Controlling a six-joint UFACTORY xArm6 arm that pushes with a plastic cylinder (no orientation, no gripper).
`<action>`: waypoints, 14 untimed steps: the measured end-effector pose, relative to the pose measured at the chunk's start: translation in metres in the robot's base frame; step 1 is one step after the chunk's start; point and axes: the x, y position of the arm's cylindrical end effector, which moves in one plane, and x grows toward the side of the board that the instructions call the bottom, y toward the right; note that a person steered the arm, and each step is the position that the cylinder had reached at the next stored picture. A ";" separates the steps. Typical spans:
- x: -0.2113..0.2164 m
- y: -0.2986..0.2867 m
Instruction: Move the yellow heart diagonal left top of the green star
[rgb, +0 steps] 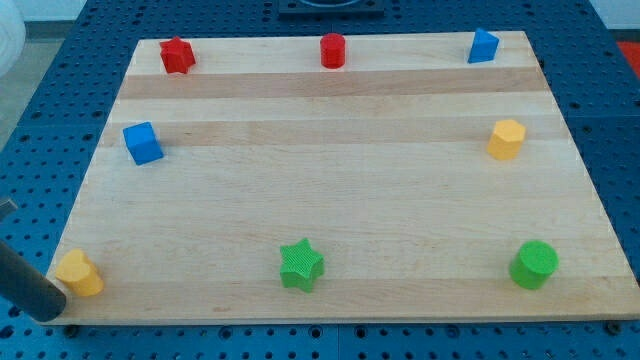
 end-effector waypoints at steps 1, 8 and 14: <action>-0.003 0.023; -0.053 0.047; -0.159 0.122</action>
